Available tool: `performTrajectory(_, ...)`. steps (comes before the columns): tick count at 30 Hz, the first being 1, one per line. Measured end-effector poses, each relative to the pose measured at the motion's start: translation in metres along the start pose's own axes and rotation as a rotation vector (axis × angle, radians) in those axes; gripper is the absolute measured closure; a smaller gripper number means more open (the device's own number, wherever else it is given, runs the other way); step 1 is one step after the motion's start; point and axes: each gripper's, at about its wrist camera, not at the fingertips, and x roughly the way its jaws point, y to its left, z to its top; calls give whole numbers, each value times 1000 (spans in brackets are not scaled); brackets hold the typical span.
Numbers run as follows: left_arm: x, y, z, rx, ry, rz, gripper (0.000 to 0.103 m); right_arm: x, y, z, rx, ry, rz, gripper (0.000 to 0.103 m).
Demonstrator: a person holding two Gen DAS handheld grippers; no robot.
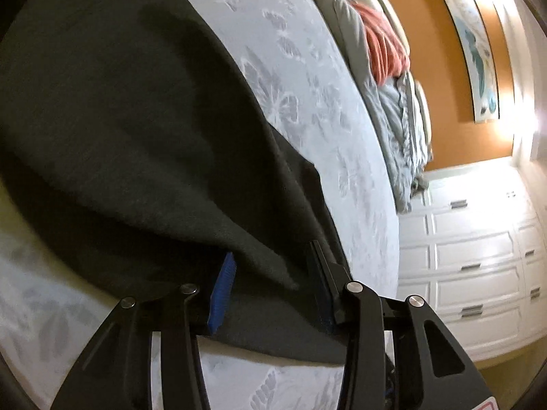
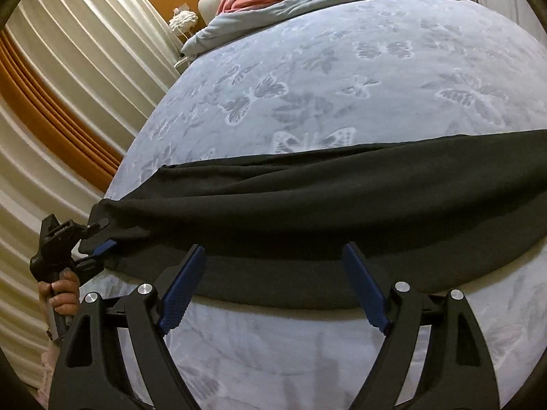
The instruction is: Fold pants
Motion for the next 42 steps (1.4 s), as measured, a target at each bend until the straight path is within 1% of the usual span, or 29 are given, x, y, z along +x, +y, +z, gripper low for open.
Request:
performTrajectory(2, 20, 15, 4, -78, 83, -7, 64, 3, 12, -7, -24, -1, -3, 23)
performTrajectory(3, 24, 22, 4, -107, 91, -9, 72, 6, 21, -10, -38, -1, -7, 23)
performTrajectory(4, 23, 26, 5, -124, 78, 4, 99, 7, 25, -10, -52, -2, -11, 23)
performTrajectory(5, 19, 27, 5, -146, 71, -6, 99, 8, 28, -11, -61, -5, -15, 23)
performTrajectory(7, -8, 21, -3, -191, 58, -118, 100, 3, 35, -11, -85, -26, -24, 23)
performTrajectory(8, -26, 12, -6, -153, 44, -143, 100, -4, 35, -11, -99, -45, -28, 23)
performTrajectory(9, -46, 4, -7, -87, 14, -148, 100, -8, 37, -12, -111, -61, -38, 23)
performTrajectory(10, -66, 0, -9, -24, -18, -135, 99, -17, 37, -13, -135, -85, -59, 22)
performTrajectory(11, -75, 3, -7, -9, -21, -127, 99, -24, 35, -15, -168, -100, -92, 21)
performTrajectory(12, -77, 12, -3, -23, -8, -118, 99, -25, 34, -17, -183, -102, -117, 17)
performTrajectory(13, -74, 28, 3, -54, 11, -71, 99, -22, 30, -19, -202, -93, -167, 17)
performTrajectory(14, -70, 38, 4, -68, 24, -36, 99, -19, 24, -21, -203, -67, -193, 17)
performTrajectory(16, -56, 56, 4, -103, 72, 18, 99, -8, 11, -25, -162, 17, -186, 17)
performTrajectory(18, -48, 62, 3, -98, 95, 49, 98, -1, 2, -29, -116, 72, -161, 17)
performTrajectory(19, -48, 61, 6, -78, 88, 80, 97, 0, -1, -29, -102, 85, -168, 17)
performTrajectory(21, -45, 55, 4, -55, 79, 102, 97, -6, -8, -22, -104, 58, -235, 17)
performTrajectory(23, -46, 53, 2, -56, 67, 111, 96, -33, -31, 0, -81, -40, -349, 17)
performTrajectory(25, -47, 49, -1, -47, 63, 120, 96, -61, -63, 17, -22, -132, -453, 17)
performTrajectory(26, -44, 45, -1, -42, 62, 125, 96, -77, -85, 23, 31, -175, -504, 17)
performTrajectory(27, -44, 45, 0, -36, 62, 133, 96, -97, -118, 26, 138, -207, -564, 17)
performTrajectory(28, -42, 45, -1, -33, 61, 137, 96, -111, -144, 24, 233, -222, -585, 17)
performTrajectory(31, -37, 47, -4, -26, 55, 151, 96, -139, -202, 9, 424, -258, -549, 17)
performTrajectory(32, -37, 46, -4, -27, 53, 157, 96, -146, -217, 5, 457, -277, -533, 17)
performTrajectory(34, -32, 42, -5, -30, 43, 168, 95, -152, -242, -2, 476, -294, -537, 17)
performTrajectory(37, -30, 39, -7, -37, 24, 187, 93, -137, -270, -5, 494, -251, -553, 17)
performTrajectory(38, -27, 36, -7, -35, 16, 195, 93, -130, -274, -3, 497, -239, -540, 21)
performTrajectory(39, -26, 34, -8, -31, 9, 203, 92, -126, -276, -1, 493, -235, -522, 34)
performTrajectory(40, -25, 32, -10, -25, -1, 214, 90, -118, -278, 2, 463, -222, -472, 56)
performTrajectory(42, -22, 27, -11, -8, -15, 236, 88, -107, -271, 9, 395, -176, -432, 88)
